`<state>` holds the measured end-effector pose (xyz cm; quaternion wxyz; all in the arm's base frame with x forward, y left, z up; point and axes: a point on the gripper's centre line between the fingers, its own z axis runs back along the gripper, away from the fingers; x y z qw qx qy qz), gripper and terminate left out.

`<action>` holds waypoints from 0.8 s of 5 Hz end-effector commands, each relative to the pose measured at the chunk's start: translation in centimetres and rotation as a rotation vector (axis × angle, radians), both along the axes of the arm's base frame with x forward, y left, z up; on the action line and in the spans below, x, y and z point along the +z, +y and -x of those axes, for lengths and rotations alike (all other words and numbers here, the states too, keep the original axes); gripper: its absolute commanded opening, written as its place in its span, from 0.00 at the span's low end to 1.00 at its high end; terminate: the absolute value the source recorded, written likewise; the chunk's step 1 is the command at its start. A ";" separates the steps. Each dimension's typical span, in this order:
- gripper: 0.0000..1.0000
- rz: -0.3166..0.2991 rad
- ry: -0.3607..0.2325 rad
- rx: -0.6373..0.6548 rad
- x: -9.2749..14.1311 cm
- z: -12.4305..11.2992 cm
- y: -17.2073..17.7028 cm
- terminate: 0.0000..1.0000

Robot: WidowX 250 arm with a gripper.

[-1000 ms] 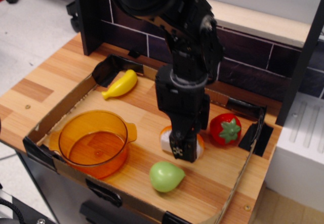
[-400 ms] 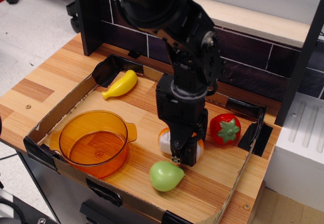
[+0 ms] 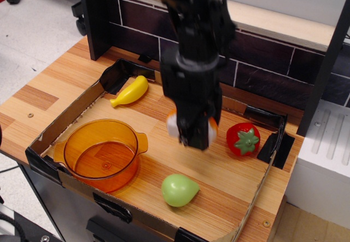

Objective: Put sushi in pot

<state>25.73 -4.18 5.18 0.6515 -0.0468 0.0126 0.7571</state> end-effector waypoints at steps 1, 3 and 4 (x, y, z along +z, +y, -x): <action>0.00 0.040 -0.054 -0.036 3.7 0.4 4.2 0.00; 0.00 0.028 -0.017 -0.124 2.0 3.1 7.7 0.00; 0.00 0.018 -0.016 -0.142 1.2 4.0 8.0 0.00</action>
